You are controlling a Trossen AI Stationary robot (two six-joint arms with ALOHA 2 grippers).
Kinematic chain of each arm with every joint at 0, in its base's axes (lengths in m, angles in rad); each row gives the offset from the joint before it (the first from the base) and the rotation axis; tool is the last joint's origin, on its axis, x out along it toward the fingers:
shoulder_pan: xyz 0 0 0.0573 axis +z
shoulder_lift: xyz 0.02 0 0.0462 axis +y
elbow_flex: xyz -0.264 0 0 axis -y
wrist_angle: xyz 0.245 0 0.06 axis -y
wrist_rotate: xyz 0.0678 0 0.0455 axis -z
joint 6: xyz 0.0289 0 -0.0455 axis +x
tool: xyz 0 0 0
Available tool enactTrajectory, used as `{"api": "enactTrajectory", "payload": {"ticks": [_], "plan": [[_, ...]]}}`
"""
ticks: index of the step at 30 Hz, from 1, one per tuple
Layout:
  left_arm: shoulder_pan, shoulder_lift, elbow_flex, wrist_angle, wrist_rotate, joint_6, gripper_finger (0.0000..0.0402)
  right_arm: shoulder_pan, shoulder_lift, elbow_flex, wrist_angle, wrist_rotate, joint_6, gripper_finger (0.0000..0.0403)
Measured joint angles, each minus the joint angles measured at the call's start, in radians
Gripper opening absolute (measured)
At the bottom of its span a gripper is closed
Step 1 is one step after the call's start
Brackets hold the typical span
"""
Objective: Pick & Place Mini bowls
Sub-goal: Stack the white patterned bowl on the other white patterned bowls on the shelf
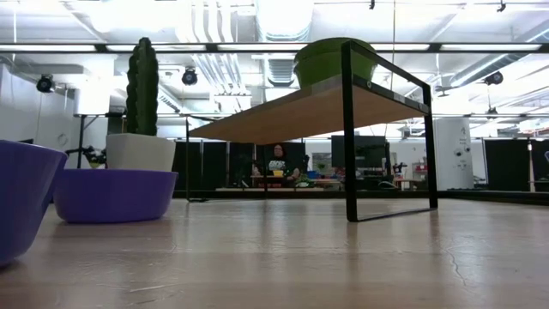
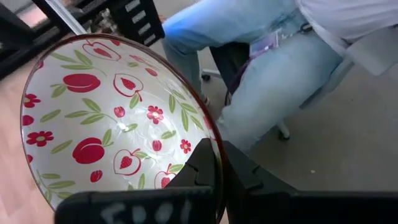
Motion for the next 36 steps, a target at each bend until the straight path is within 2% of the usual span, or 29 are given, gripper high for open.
{"api": "enactTrajectory", "payload": {"ticks": [6,14,21,29,36], "plan": [[0.009,0.000,-0.004,0.013,-0.003,0.017,0.0003,-0.024,0.000,-0.030,0.038,-0.094,0.023,0.0135],[0.045,0.000,0.000,0.003,-0.010,0.034,0.0003,-0.047,0.000,-0.045,0.048,-0.156,0.026,0.0119],[0.069,-0.002,0.024,-0.055,-0.011,0.038,0.0003,-0.071,0.000,-0.045,0.027,-0.183,0.029,0.0090],[0.076,-0.002,0.053,-0.105,-0.015,0.041,0.0003,-0.096,-0.001,-0.045,-0.006,-0.213,0.022,0.0022],[0.085,-0.006,0.083,-0.129,-0.030,0.007,0.0032,-0.105,-0.002,-0.046,-0.015,-0.195,0.023,0.0013]]}}
